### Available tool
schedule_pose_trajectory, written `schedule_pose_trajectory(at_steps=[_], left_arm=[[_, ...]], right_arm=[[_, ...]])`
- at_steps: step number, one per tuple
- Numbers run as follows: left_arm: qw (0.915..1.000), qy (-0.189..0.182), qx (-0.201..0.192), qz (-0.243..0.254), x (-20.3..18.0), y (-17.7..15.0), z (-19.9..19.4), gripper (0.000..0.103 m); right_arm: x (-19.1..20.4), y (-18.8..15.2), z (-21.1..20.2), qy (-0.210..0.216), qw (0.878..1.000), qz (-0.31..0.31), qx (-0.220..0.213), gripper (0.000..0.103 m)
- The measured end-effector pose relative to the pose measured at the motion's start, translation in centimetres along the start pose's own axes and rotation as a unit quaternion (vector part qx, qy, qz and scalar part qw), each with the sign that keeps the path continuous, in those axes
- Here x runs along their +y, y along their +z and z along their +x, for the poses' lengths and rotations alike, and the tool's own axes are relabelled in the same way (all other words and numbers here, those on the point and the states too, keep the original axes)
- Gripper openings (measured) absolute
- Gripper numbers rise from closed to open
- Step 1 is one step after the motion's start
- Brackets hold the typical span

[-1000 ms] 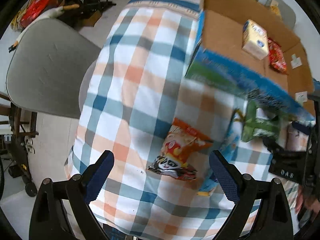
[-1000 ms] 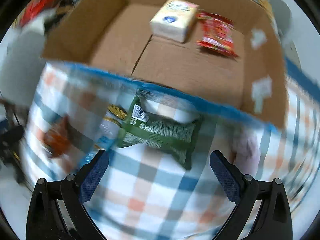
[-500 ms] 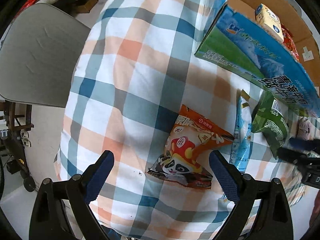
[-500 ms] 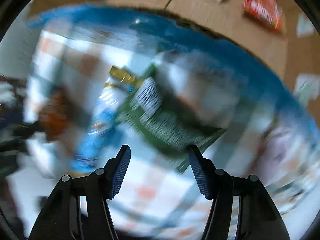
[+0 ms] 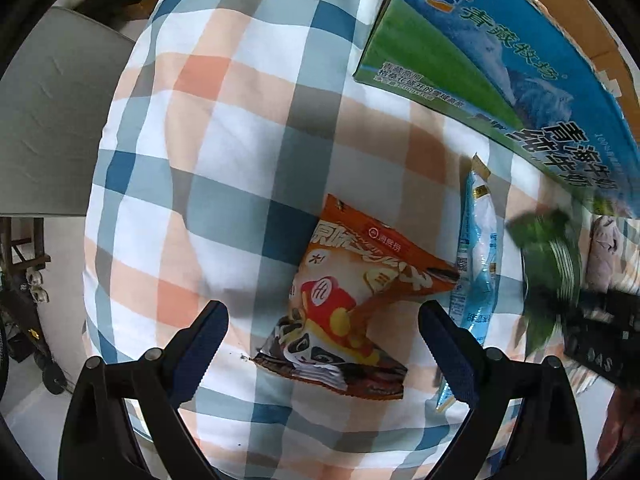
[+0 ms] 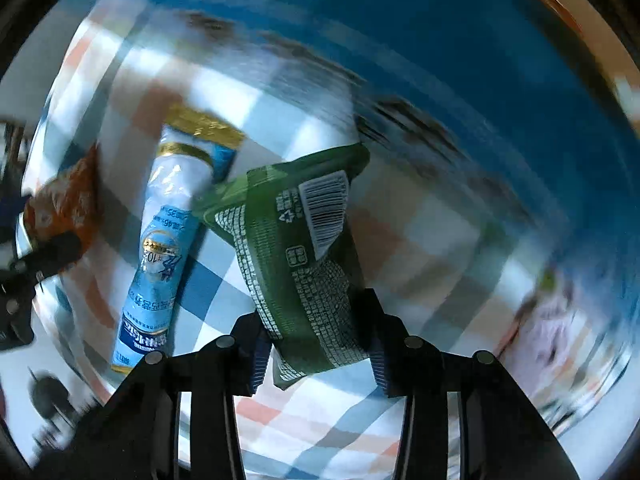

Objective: Organize soft objects
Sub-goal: 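Grasp the orange snack bag with the left gripper while the right grasps the green bag, then lower both bags into the cardboard box and open both grippers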

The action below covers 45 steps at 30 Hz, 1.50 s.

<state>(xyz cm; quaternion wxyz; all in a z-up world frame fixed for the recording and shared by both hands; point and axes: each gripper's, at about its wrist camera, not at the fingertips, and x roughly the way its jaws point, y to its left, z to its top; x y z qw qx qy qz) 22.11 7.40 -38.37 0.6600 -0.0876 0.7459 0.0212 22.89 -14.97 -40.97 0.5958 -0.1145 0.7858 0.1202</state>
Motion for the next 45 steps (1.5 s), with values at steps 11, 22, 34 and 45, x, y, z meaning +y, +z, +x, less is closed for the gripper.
schedule_pose_trajectory(at_steps=[11, 22, 34, 45], left_arm=[[0.9994, -0.027, 0.017, 0.009, 0.7, 0.9, 1.4, 0.054], [0.9998, -0.005, -0.005, 0.021, -0.7, -0.6, 1.2, 0.040], [0.9948, -0.062, -0.073, 0.034, -4.0, -4.9, -7.9, 0.038], [0.9835, -0.071, -0.141, 0.088, -9.8, 2.4, -17.8, 0.038]], right_arm=[[-4.4, -6.5, 1.5, 0.123, 0.982, 0.141, -0.009, 0.049], [-2.6, -5.8, 2.4, 0.111, 0.983, 0.144, -0.009, 0.040], [-1.5, -7.5, -5.2, 0.146, 0.977, 0.145, -0.064, 0.036], [-5.4, -6.7, -19.0, 0.152, 0.960, 0.163, -0.167, 0.036]])
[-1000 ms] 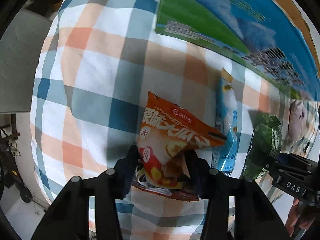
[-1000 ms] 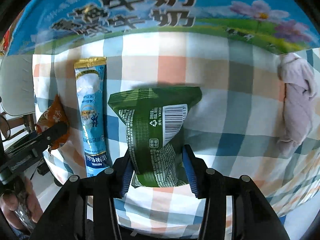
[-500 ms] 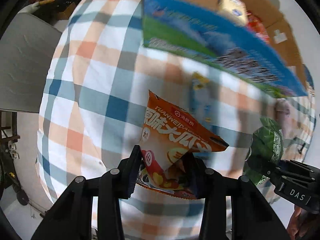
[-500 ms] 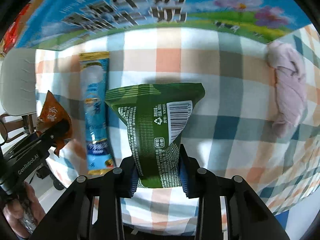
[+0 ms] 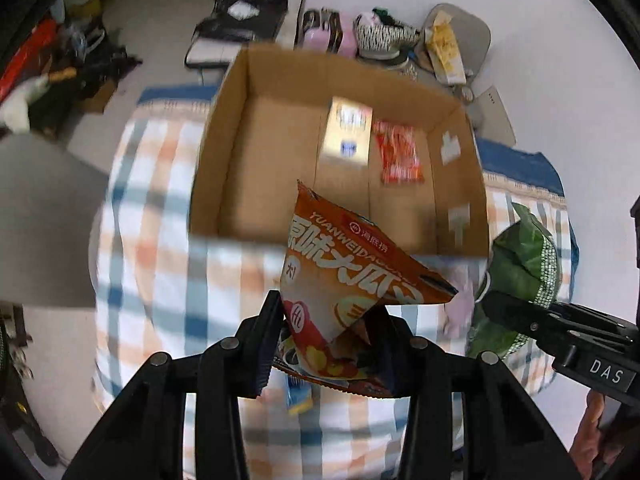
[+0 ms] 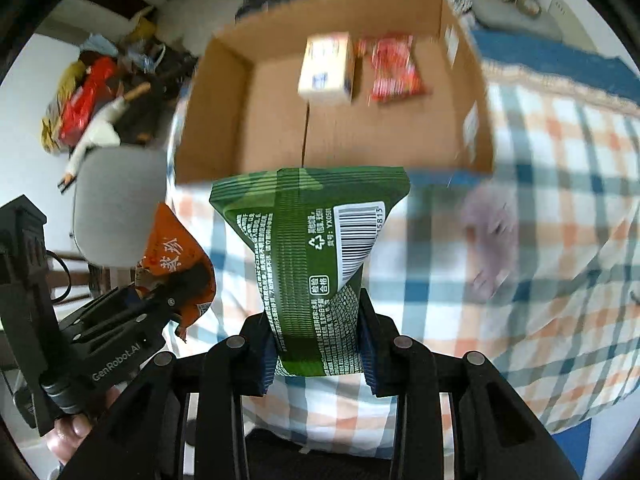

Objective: Organize soft objects
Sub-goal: 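Lower both bags into the cardboard box and open both grippers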

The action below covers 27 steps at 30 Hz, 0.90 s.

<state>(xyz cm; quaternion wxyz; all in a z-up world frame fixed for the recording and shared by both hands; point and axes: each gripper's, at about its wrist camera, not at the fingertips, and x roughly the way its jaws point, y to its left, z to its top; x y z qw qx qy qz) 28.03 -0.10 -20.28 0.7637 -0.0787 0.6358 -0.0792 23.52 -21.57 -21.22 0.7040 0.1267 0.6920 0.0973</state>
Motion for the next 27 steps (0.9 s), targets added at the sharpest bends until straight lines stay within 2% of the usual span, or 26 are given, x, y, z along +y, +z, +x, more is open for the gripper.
schedule_pose_trajectory(at_steps=[6, 12, 15, 21, 27], left_arm=[[0.9995, 0.029, 0.012, 0.000, -0.1, 6.9, 2.5, 0.038], [0.9970, 0.060, 0.050, -0.003, 0.9, 12.9, 7.6, 0.038], [0.9954, 0.068, 0.068, -0.003, 1.2, 15.2, 9.9, 0.038], [0.9909, 0.075, 0.112, 0.000, 1.3, 18.3, 14.9, 0.038], [0.9864, 0.081, 0.143, 0.004, 1.5, 19.7, 18.5, 0.039]], right_arm=[[-0.6, 6.5, -1.5, -0.043, 0.998, 0.021, -0.028, 0.036], [-2.1, 12.7, 2.3, -0.080, 0.995, 0.053, -0.001, 0.036], [-2.4, 14.7, 5.0, -0.099, 0.993, 0.062, 0.019, 0.036], [-3.5, 17.4, 9.4, -0.127, 0.987, 0.074, 0.058, 0.036], [-4.3, 18.1, 12.4, -0.144, 0.982, 0.076, 0.095, 0.036]])
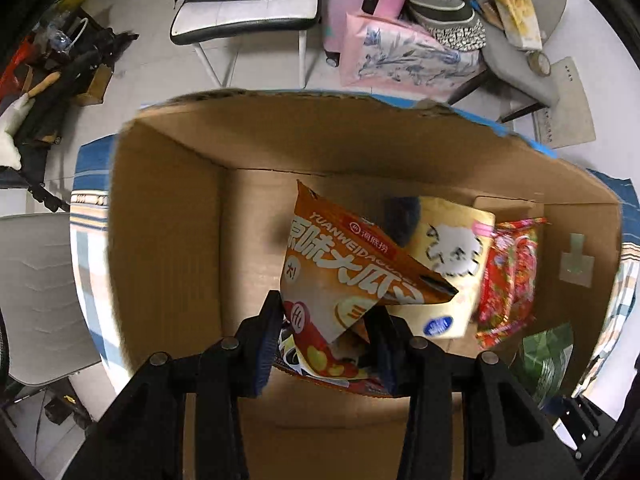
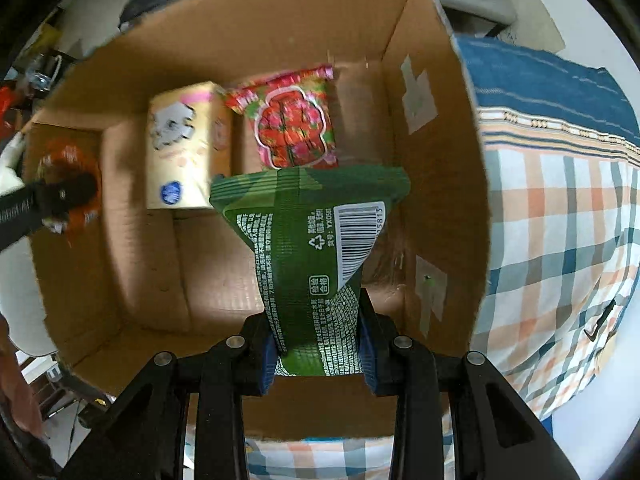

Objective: Organize soft objects
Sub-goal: 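Lower both bags into the cardboard box and open both grippers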

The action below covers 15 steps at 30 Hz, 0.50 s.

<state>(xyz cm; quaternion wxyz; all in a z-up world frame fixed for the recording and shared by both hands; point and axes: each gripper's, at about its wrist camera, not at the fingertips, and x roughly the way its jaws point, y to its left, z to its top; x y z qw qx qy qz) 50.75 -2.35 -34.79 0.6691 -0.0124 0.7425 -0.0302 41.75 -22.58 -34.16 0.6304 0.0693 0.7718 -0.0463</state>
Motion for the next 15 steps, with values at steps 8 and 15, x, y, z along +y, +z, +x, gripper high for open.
schedule_pose_trajectory(at_steps=[8, 15], left_arm=[[0.9996, 0.005, 0.027, 0.001, -0.5, 1.5, 1.6, 0.040], [0.9999, 0.002, 0.017, 0.000, -0.5, 1.2, -0.1, 0.046]], right_arm=[[0.7, 1.1, 2.8, -0.017, 0.999, -0.010, 0.032, 0.036], [1.0, 1.5, 2.7, -0.015, 0.999, -0.012, 0.032, 0.061]])
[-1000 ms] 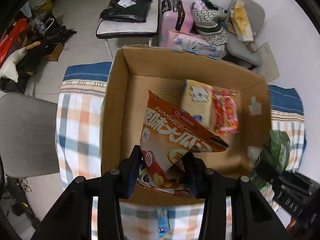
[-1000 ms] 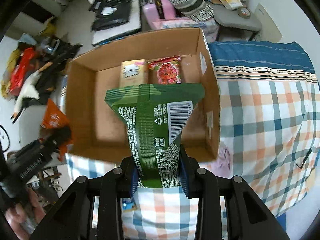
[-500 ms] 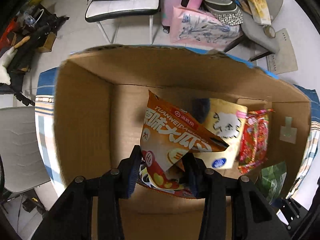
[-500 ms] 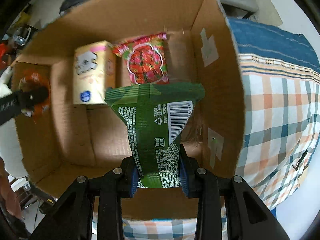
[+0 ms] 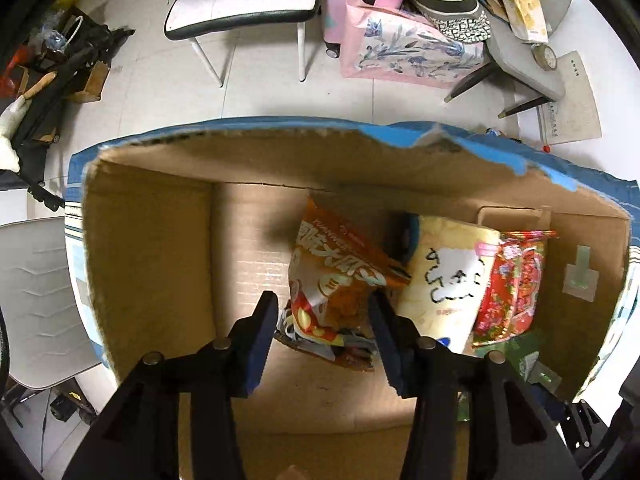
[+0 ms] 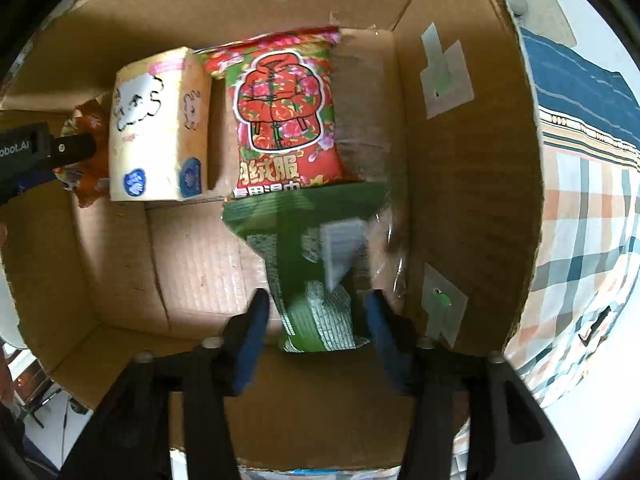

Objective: Organize soft objects
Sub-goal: 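Lower both bags into the cardboard box and open both grippers, then move both grippers back toward the ice-pop pack and lilac sock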

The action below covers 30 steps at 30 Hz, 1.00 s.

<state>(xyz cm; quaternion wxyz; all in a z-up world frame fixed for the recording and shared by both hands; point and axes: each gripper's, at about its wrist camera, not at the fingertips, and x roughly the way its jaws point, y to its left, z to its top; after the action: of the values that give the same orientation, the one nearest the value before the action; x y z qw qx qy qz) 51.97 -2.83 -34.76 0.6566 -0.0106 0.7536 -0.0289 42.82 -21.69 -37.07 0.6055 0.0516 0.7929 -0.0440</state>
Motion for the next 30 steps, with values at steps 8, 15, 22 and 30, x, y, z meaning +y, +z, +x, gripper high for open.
schedule_pose_trajectory(at_steps=[8, 15, 22, 30], left_arm=[[0.9989, -0.016, -0.044, 0.008, 0.4, -2.9, -4.2, 0.051], [0.9954, -0.023, -0.089, 0.027, 0.7, -7.9, -6.8, 0.098], [0.9886, -0.021, -0.145, 0.034, 1.1, -13.0, -9.4, 0.098], [0.9798, -0.007, -0.198, 0.029, 1.7, -18.3, -12.4, 0.099]], right_arm=[[0.6, -1.2, -2.9, 0.008, 1.000, -0.012, -0.023, 0.074], [0.7, -4.5, -5.8, 0.022, 0.998, -0.013, -0.064, 0.096], [1.4, -7.8, -7.8, 0.024, 0.993, -0.008, -0.113, 0.103], [1.6, -11.7, -10.7, 0.010, 0.986, -0.007, -0.168, 0.103]])
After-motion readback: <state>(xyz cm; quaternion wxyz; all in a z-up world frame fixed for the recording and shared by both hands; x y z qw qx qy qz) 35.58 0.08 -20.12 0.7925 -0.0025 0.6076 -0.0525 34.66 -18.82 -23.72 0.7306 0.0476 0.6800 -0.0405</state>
